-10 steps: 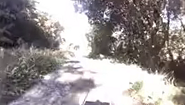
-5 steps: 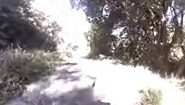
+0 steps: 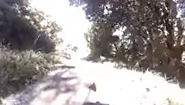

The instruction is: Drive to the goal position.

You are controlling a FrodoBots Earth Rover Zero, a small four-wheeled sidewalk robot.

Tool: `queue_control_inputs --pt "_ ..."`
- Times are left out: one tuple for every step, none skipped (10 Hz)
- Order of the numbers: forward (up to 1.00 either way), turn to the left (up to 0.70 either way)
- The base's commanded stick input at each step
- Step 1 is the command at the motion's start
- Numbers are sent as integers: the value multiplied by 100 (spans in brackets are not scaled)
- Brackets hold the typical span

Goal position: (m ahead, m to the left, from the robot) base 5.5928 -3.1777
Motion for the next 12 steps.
queue_control_inputs --pt "100 40" --pt "100 40" --pt "100 24" --pt "100 12" --pt "100 8" --pt "100 7" --pt "100 3" --pt "100 0" --pt "100 0" --pt "100 0" --pt "100 0" --pt "100 0"
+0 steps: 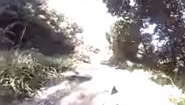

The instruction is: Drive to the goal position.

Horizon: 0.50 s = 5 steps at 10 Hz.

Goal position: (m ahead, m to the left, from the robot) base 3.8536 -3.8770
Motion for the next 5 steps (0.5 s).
queue_control_inputs --pt "100 0" --pt "100 0" --pt "100 0" --pt "100 0" --pt "100 0"
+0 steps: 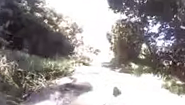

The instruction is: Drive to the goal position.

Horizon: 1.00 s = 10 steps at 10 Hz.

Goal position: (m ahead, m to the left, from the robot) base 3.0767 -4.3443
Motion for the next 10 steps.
queue_control_inputs --pt "100 0" --pt "100 3" --pt "100 -17" --pt "100 -31" --pt "100 0" --pt "100 0" --pt "100 0" --pt "100 0" --pt "100 0" --pt "100 0"
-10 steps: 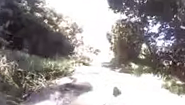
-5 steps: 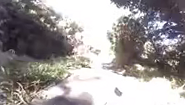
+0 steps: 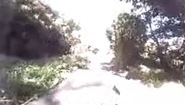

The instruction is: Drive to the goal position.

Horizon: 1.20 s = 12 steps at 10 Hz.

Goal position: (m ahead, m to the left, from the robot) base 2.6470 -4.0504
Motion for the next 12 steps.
queue_control_inputs --pt "100 0" --pt "100 1" --pt "100 -5" --pt "100 -17" --pt "100 -24" --pt "100 -31" --pt "100 -37" --pt "100 -37" --pt "100 -33" --pt "100 -7" --pt "100 9" --pt "100 16"
